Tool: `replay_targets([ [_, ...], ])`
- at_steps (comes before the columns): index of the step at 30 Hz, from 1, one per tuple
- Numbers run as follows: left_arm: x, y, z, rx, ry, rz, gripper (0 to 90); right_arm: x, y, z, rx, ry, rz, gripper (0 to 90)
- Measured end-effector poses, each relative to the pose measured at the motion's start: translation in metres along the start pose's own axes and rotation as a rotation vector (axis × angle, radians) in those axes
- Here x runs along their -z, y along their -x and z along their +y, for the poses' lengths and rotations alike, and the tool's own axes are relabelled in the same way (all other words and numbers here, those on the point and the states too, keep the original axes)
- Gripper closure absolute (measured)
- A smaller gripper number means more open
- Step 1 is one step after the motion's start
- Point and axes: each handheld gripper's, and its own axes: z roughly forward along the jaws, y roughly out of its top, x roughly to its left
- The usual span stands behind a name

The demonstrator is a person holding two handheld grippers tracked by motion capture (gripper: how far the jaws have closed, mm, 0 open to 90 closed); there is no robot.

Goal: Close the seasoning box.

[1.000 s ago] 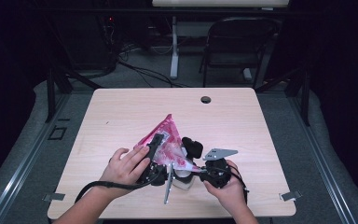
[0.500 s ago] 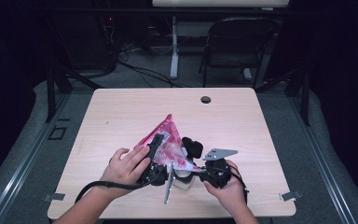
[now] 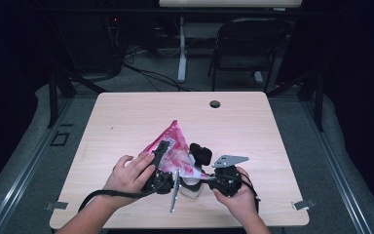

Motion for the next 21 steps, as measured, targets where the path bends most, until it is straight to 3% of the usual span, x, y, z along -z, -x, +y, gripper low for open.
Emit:
replay_targets([
  [21,-0.0002,0.0018,-0.0014,0.006,0.005,-0.006,62.7,-0.0001,0.0009,-0.0003,-0.001,-0.007,-0.002,90.0],
])
